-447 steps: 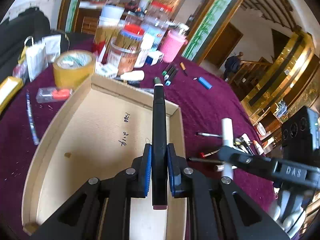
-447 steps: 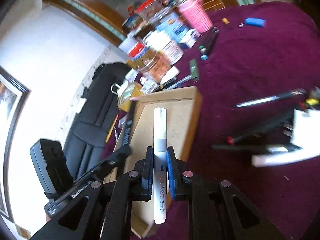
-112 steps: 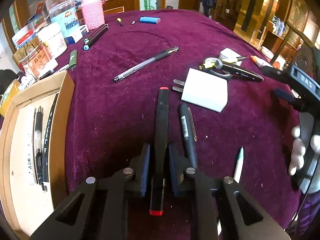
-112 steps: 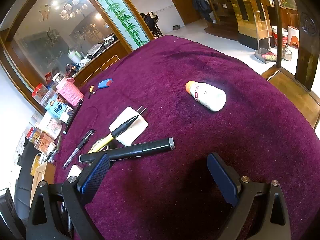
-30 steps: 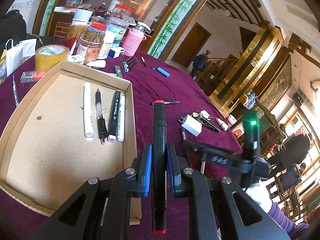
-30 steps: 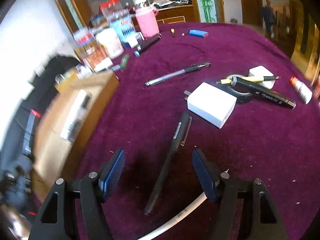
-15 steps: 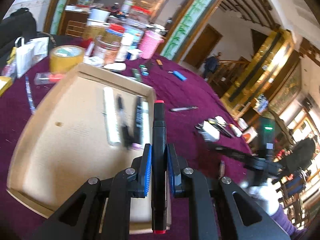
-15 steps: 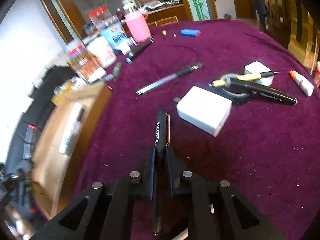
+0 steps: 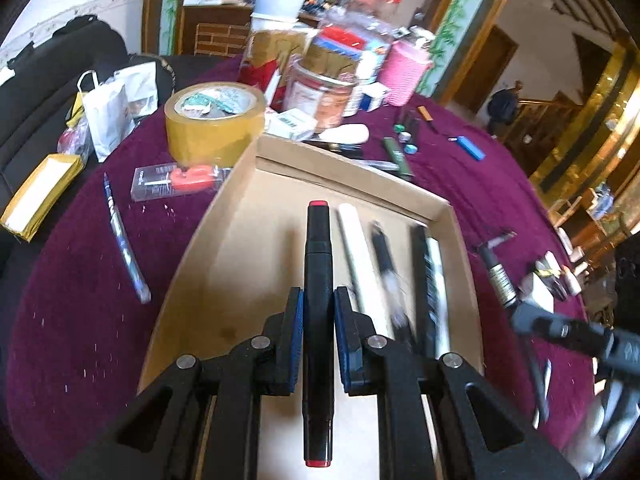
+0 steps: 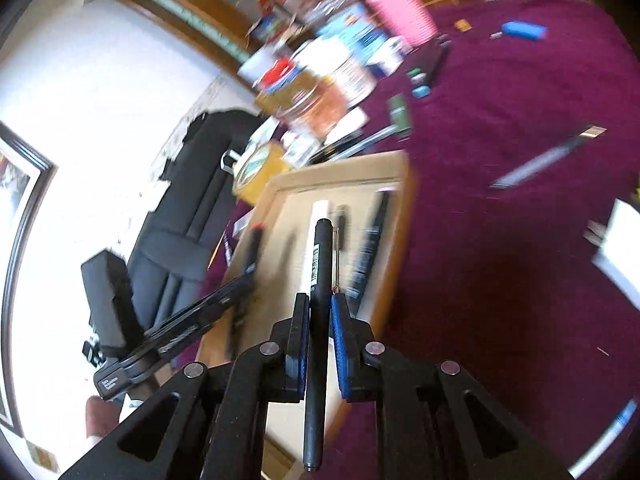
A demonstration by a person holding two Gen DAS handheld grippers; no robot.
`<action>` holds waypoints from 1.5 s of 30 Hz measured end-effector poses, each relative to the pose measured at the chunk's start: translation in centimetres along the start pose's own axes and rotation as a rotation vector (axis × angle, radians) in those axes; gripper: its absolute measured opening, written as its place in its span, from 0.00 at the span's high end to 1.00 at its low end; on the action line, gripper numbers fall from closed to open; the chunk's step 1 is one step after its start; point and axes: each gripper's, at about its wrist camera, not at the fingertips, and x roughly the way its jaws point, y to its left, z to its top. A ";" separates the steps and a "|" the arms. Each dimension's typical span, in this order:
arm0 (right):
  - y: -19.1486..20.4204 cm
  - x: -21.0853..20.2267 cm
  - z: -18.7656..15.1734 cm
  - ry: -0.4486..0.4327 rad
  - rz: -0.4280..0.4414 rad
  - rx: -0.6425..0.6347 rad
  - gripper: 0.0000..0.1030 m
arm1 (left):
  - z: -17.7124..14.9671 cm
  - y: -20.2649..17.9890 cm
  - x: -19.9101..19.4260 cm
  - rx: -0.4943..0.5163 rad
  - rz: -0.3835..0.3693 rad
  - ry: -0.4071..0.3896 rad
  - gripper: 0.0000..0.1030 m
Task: Organize rigid objects
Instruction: 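Lower the red-ended marker and black pen into the tray and open both tools, then move both tools back over the table toward the white pen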
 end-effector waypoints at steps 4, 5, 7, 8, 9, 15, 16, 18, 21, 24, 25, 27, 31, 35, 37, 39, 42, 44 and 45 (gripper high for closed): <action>2.3 5.2 1.9 0.081 0.016 0.004 0.87 | 1.6 0.8 2.3 -0.017 0.025 0.035 0.86; 2.8 6.4 2.4 0.094 0.009 0.000 0.87 | 1.8 0.8 2.7 -0.020 0.024 0.039 0.86; 3.4 8.5 3.1 0.107 -0.020 -0.011 0.87 | 2.2 1.2 3.4 -0.034 0.035 0.045 0.86; 3.6 9.5 3.4 0.116 -0.030 -0.012 0.87 | 2.4 1.3 3.6 -0.038 0.033 0.045 0.86; 3.6 10.5 3.8 0.126 -0.038 -0.013 0.87 | 2.5 1.5 3.7 -0.048 0.025 0.044 0.86; 2.4 11.3 4.7 0.114 -0.068 0.013 0.81 | 2.3 1.9 2.0 -0.065 0.002 -0.008 0.63; 2.3 10.6 4.6 0.100 -0.068 0.001 0.81 | 2.1 1.8 1.3 -0.062 0.003 -0.022 0.63; 2.4 8.0 4.0 0.054 -0.079 -0.053 0.76 | 1.4 1.2 -0.5 -0.052 -0.002 -0.059 0.61; 2.1 3.1 1.9 -0.063 -0.138 -0.130 0.59 | -0.4 -0.4 -3.7 -0.031 -0.066 -0.115 0.51; 0.7 -2.6 -0.8 -0.196 -0.219 -0.171 0.43 | -2.4 -3.0 -6.7 0.000 -0.160 -0.170 0.38; 0.1 -4.1 -1.8 -0.227 -0.247 -0.174 0.36 | -3.2 -4.4 -7.6 0.021 -0.206 -0.190 0.36; -1.6 -7.1 -3.9 -0.287 -0.297 -0.154 0.33 | -4.4 -7.1 -8.8 0.056 -0.281 -0.208 0.31; -5.8 -12.3 -7.3 -0.355 -0.368 -0.050 0.33 | -6.5 -11.6 -8.7 0.106 -0.402 -0.162 0.28; -10.0 -16.5 -10.7 -0.428 -0.422 0.085 0.33 | -8.9 -15.7 -7.4 0.140 -0.450 -0.097 0.28; -11.7 -18.2 -11.6 -0.467 -0.425 0.148 0.33 | -10.3 -17.7 -6.6 0.140 -0.456 -0.068 0.28; -12.5 -19.2 -12.1 -0.486 -0.442 0.167 0.33 | -11.5 -18.9 -6.1 0.135 -0.438 -0.060 0.28; -13.3 -19.9 -12.1 -0.500 -0.449 0.181 0.33 | -12.8 -20.7 -4.8 0.164 -0.395 -0.014 0.28; -13.7 -20.3 -12.0 -0.507 -0.455 0.179 0.33 | -13.7 -21.7 -4.4 0.164 -0.396 0.007 0.28; -14.2 -20.6 -12.2 -0.511 -0.465 0.177 0.33 | -14.0 -22.0 -4.2 0.170 -0.396 0.012 0.28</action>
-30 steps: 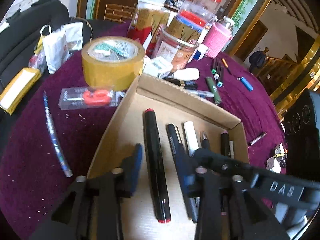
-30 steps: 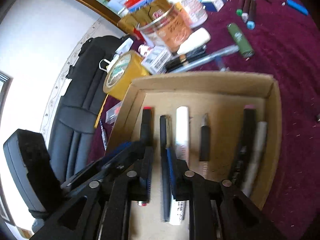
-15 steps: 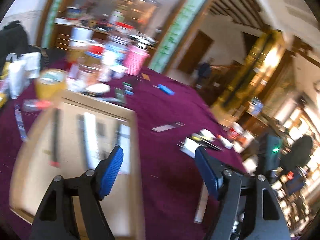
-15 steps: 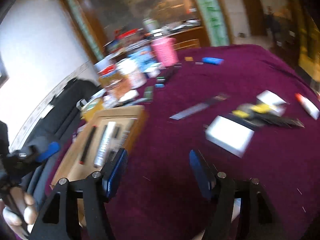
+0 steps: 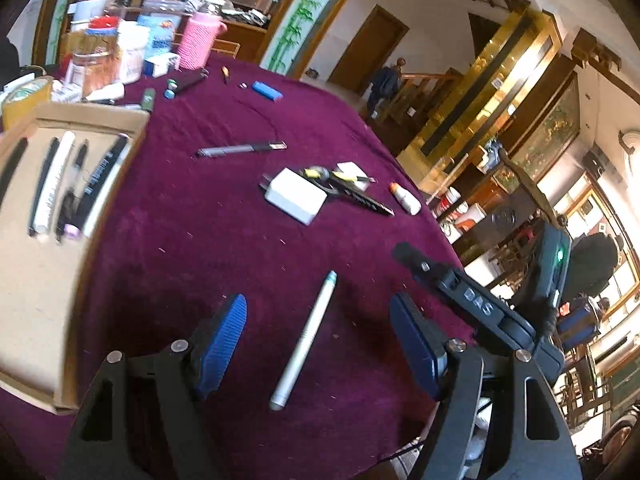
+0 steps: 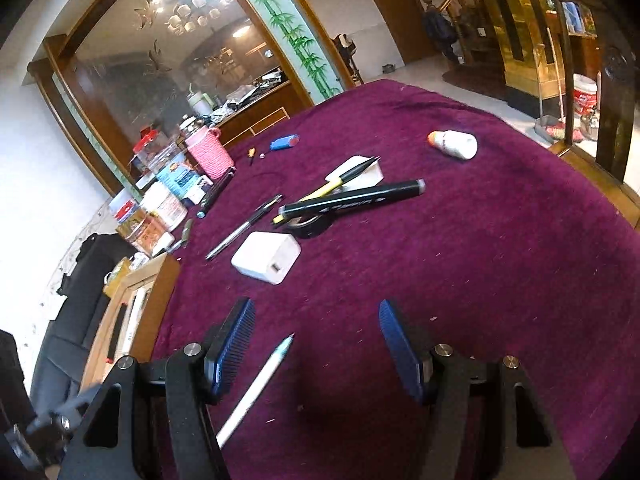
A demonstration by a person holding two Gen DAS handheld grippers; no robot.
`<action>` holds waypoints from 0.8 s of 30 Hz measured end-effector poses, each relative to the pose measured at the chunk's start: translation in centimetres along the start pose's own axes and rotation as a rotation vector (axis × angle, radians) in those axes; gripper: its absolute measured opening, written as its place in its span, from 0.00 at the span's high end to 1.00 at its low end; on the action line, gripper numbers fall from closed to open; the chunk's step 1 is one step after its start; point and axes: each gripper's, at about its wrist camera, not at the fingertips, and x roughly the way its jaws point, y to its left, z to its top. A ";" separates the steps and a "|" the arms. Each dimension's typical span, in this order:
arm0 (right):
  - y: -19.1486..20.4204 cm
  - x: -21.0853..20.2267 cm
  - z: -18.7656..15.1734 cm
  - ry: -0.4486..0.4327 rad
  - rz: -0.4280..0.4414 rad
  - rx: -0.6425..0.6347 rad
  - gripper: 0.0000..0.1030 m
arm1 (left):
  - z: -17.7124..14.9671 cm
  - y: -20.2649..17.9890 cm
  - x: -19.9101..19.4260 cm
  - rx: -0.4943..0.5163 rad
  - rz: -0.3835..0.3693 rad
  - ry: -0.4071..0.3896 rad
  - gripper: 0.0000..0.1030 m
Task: Organize rigid objects
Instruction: 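Move both tools back over the table toward the white pen, then lower the left tool and grasp the white charger block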
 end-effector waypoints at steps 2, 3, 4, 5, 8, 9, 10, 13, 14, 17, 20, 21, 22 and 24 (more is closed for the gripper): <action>-0.7 0.0 0.0 -0.012 -0.018 -0.005 0.33 | -0.3 -0.7 0.4 0.018 -0.001 0.012 0.28; -1.0 0.2 -0.1 -0.015 -0.026 -0.007 0.33 | -0.4 -1.1 0.8 0.031 -0.005 0.024 0.28; -1.3 0.3 -0.2 -0.018 -0.032 -0.004 0.33 | -0.5 -1.4 0.9 0.036 -0.008 0.029 0.28; -1.6 0.5 -0.3 -0.017 -0.026 0.007 0.33 | -0.6 -1.6 1.0 0.040 -0.010 0.031 0.28; -2.1 0.5 -0.3 -0.018 -0.001 0.032 0.31 | -1.1 -1.9 1.2 0.046 -0.016 0.038 0.28; -2.2 0.7 -0.3 -0.006 0.014 0.034 0.30 | -1.1 -1.9 1.2 0.044 -0.020 0.040 0.28; -2.3 1.0 -0.3 0.005 0.023 0.040 0.30 | -1.1 -1.9 1.5 0.042 -0.020 0.045 0.28; -2.8 1.9 -0.2 0.056 0.020 0.070 0.30 | -0.7 -1.6 2.1 0.002 -0.061 0.065 0.28; -2.9 2.0 -0.2 0.064 0.015 0.075 0.30 | -0.7 -1.7 2.1 -0.003 -0.075 0.060 0.28; -2.9 2.4 -0.3 0.085 0.009 0.076 0.30 | -0.7 -1.8 1.9 0.005 -0.103 0.048 0.28; -2.8 2.5 -0.4 0.091 -0.006 0.078 0.30 | -0.9 -1.3 1.8 0.006 -0.119 0.062 0.28; -2.7 2.6 -0.4 0.091 -0.010 0.076 0.30 | -1.0 -1.0 1.8 0.001 -0.121 0.064 0.28; -2.6 2.6 -0.4 0.092 -0.014 0.074 0.30 | -1.1 -0.6 1.8 -0.009 -0.123 0.067 0.28; -2.5 2.7 -0.4 0.094 -0.022 0.070 0.30 | -1.2 0.1 1.8 -0.027 -0.124 0.072 0.28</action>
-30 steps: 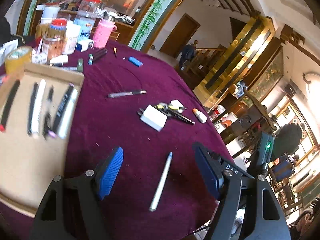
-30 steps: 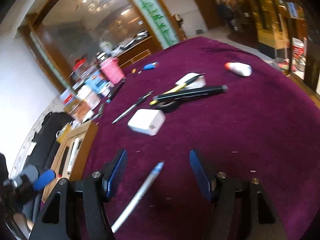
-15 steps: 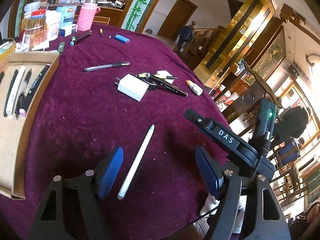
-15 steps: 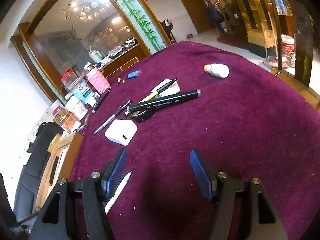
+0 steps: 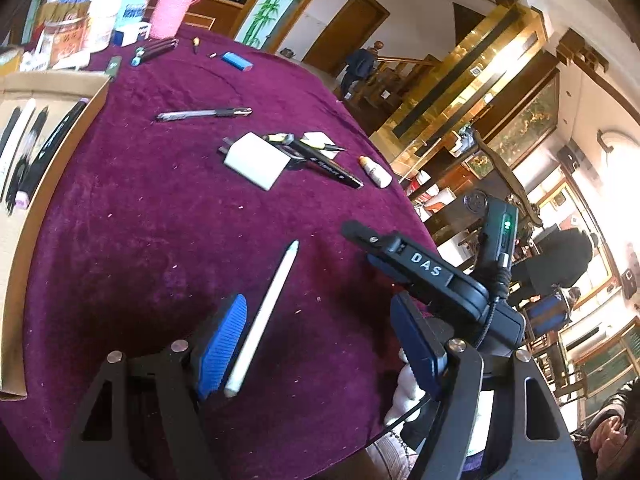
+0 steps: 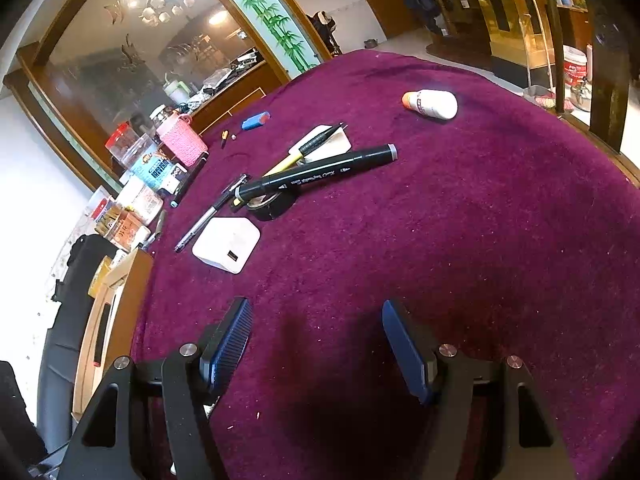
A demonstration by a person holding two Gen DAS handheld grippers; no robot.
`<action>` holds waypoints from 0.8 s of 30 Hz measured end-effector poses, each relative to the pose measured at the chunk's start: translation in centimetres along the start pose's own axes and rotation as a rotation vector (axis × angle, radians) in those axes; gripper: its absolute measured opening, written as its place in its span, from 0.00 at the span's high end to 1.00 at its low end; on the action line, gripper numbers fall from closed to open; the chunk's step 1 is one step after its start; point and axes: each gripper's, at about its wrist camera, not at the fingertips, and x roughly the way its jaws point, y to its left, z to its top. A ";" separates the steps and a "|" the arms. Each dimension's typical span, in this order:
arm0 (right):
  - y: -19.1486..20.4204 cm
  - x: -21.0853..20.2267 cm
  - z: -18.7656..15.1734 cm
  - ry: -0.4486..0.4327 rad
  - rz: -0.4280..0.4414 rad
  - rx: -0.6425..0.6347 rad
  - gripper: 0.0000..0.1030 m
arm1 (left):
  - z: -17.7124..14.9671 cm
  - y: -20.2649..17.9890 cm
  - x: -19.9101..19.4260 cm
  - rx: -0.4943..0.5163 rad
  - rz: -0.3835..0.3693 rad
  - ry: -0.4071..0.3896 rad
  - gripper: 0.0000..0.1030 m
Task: Organize rigid objects
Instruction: 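Lower the left tool and grasp the white charger block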
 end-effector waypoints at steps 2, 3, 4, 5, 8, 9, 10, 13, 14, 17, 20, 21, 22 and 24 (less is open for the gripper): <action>0.2 0.1 0.0 0.005 -0.002 -0.008 0.29 | 0.0 0.3 0.0 -0.010 -0.004 0.002 0.28; 0.3 0.1 0.0 0.006 -0.003 -0.011 0.28 | 0.1 0.4 0.0 -0.011 -0.006 0.002 0.28; 0.3 0.2 0.0 0.008 -0.004 -0.015 0.27 | 0.1 0.4 0.0 -0.009 -0.008 0.002 0.28; 0.4 0.2 0.0 0.009 -0.004 -0.017 0.27 | 0.1 0.4 0.0 -0.008 -0.010 0.002 0.28; 0.4 0.2 0.0 0.011 -0.002 -0.019 0.26 | 0.0 0.6 0.1 -0.006 -0.016 0.005 0.28; 0.4 0.2 0.0 0.011 -0.002 -0.019 0.25 | 0.0 0.6 0.2 -0.008 -0.017 0.006 0.28; 0.4 0.2 0.0 0.012 0.000 -0.020 0.25 | 0.1 0.6 0.2 -0.010 -0.017 0.006 0.28; 0.4 0.2 0.0 0.015 0.007 -0.023 0.22 | 0.1 0.5 0.3 -0.013 -0.017 0.003 0.28; 0.5 0.2 0.1 0.016 0.009 -0.025 0.22 | 0.1 0.5 0.3 -0.013 -0.017 0.003 0.28; 0.7 0.4 0.1 0.022 0.015 -0.035 0.19 | 0.1 0.5 0.3 -0.013 -0.018 0.004 0.28; 0.7 0.4 0.1 0.026 0.020 -0.040 0.17 | 0.1 0.5 0.3 -0.014 -0.018 0.003 0.28; 0.7 0.4 0.1 0.026 0.021 -0.041 0.17 | 0.1 0.5 0.3 -0.014 -0.018 0.003 0.28; 0.7 0.4 0.1 0.027 0.022 -0.041 0.16 | 0.1 0.5 0.3 -0.015 -0.018 0.003 0.28; 0.7 0.4 0.1 0.028 0.023 -0.042 0.16 | 0.1 0.5 0.3 -0.016 -0.021 0.003 0.28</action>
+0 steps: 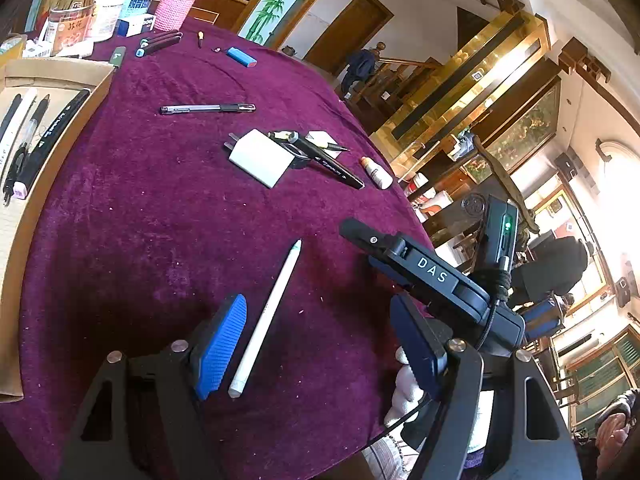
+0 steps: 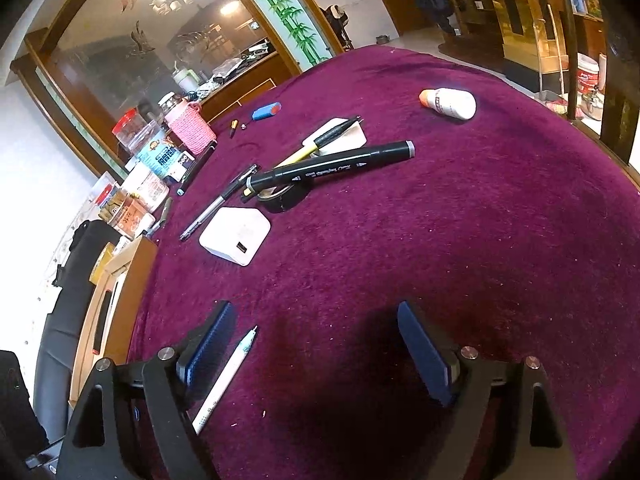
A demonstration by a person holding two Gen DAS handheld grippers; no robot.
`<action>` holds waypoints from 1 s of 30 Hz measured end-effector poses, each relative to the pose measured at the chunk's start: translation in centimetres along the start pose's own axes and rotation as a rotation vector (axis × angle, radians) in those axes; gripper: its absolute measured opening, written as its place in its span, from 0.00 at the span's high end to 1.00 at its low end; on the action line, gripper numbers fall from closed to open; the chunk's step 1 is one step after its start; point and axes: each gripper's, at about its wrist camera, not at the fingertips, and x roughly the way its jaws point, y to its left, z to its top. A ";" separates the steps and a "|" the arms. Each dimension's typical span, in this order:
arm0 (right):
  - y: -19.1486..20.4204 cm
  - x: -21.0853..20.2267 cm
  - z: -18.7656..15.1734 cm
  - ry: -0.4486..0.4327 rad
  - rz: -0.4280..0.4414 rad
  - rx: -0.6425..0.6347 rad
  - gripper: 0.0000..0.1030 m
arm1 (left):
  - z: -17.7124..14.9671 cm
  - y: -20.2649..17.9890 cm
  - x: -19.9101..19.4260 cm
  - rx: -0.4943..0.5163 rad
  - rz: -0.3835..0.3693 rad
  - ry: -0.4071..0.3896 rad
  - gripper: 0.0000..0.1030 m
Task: Organize rigid objects
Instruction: 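Lower the left tool and grasp the white charger block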
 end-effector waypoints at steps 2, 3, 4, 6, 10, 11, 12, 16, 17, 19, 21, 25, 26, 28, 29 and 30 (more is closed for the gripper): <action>0.1 0.0 0.0 0.002 -0.001 -0.004 0.16 | 0.0 -0.1 0.1 0.000 -0.006 0.000 0.28; 0.1 0.0 0.0 0.003 -0.002 -0.005 0.15 | 0.0 -0.2 0.2 -0.001 -0.009 0.002 0.28; 0.1 0.1 0.0 0.004 -0.003 -0.007 0.15 | 0.0 -0.4 0.3 0.001 -0.018 0.006 0.28; 0.2 0.1 0.1 0.007 -0.005 -0.013 0.14 | -0.1 -0.7 0.2 0.007 -0.026 0.009 0.28; 0.7 0.4 0.1 0.019 -0.018 -0.036 0.11 | -0.2 -0.8 -0.9 0.024 -0.026 -0.026 0.28; 0.8 0.5 0.2 0.023 -0.026 -0.045 0.11 | -0.2 -0.7 -1.3 0.022 -0.017 -0.044 0.28; 0.9 0.5 0.1 0.024 -0.031 -0.049 0.11 | -0.2 -0.5 -1.4 0.017 -0.010 -0.056 0.28; 0.8 0.4 0.1 0.024 -0.029 -0.050 0.11 | -0.2 -0.3 -1.1 -0.003 -0.014 -0.047 0.28; 0.7 0.4 0.1 0.022 -0.025 -0.046 0.11 | -0.3 -0.5 -0.9 0.001 -0.017 -0.041 0.28; 0.6 0.3 0.0 0.019 -0.014 -0.039 0.11 | -0.5 -1.2 -0.7 0.021 -0.026 -0.029 0.28; 0.5 0.3 0.1 0.017 -0.008 -0.034 0.11 | -0.6 -1.7 -0.7 0.040 -0.029 -0.030 0.28; 0.4 0.2 0.1 0.018 -0.011 -0.037 0.11 | -0.8 -1.5 -1.5 0.038 -0.019 -0.058 0.28; 0.5 0.2 0.1 0.017 -0.009 -0.036 0.11 | -0.8 -1.5 -1.5 0.042 -0.008 -0.063 0.28; 0.4 0.2 0.1 0.013 0.004 -0.025 0.11 | -0.6 -1.3 -0.7 0.024 -0.007 -0.032 0.28; 0.3 0.1 0.1 0.013 0.009 -0.022 0.11 | -0.6 -1.2 -0.6 0.015 -0.019 -0.025 0.28; 0.4 0.2 0.1 0.015 0.010 -0.025 0.10 | -0.6 -1.2 -0.5 0.014 -0.024 -0.025 0.28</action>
